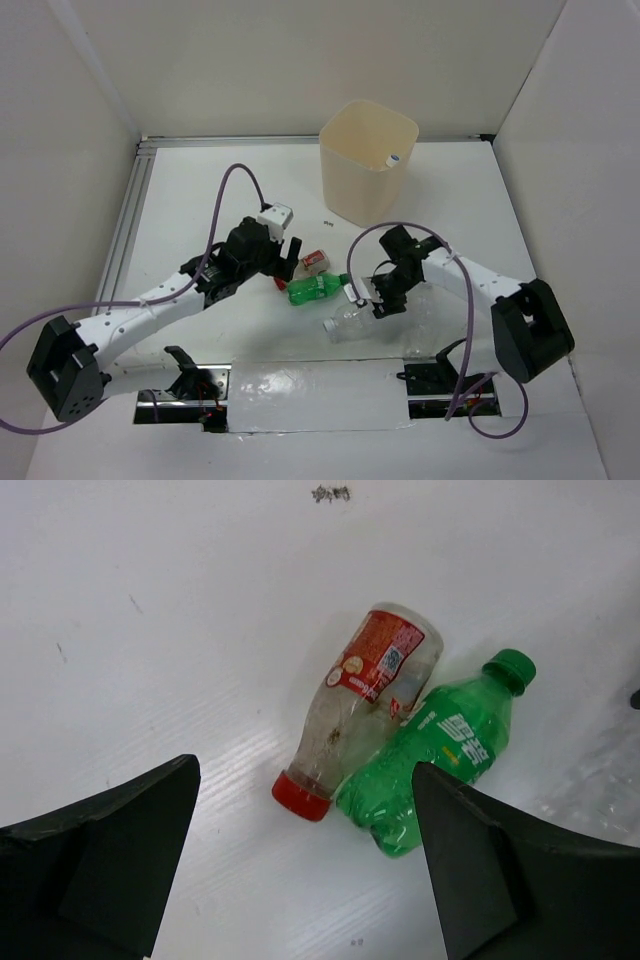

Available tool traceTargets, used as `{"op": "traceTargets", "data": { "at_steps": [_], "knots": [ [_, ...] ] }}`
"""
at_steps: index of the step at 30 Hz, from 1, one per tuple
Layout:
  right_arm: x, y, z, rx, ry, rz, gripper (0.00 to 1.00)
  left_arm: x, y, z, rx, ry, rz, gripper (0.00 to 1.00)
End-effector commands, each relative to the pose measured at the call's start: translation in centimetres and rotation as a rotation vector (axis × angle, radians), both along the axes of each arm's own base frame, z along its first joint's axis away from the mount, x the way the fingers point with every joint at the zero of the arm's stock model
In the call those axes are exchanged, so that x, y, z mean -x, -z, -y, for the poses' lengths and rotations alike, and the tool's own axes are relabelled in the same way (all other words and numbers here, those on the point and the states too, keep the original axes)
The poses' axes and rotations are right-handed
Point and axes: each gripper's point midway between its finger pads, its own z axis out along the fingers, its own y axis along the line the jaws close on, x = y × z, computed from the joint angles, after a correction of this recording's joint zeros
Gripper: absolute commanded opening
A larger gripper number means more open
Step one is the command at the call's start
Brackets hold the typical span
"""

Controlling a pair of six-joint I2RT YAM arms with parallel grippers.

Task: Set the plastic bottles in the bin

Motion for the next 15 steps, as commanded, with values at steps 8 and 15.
{"op": "traceTargets", "data": {
  "at_steps": [8,15],
  "knots": [
    [-2.4,-21.1,-1.4,-0.393,0.073,0.327,0.24,-4.8,-0.7,3.8,-0.017,0.144,0.044,0.99],
    [-14.4,-34.7,-0.1,-0.699,0.529,0.705,0.29,-4.4,2.6,4.7,-0.043,0.246,-0.039,0.95]
  ]
}}
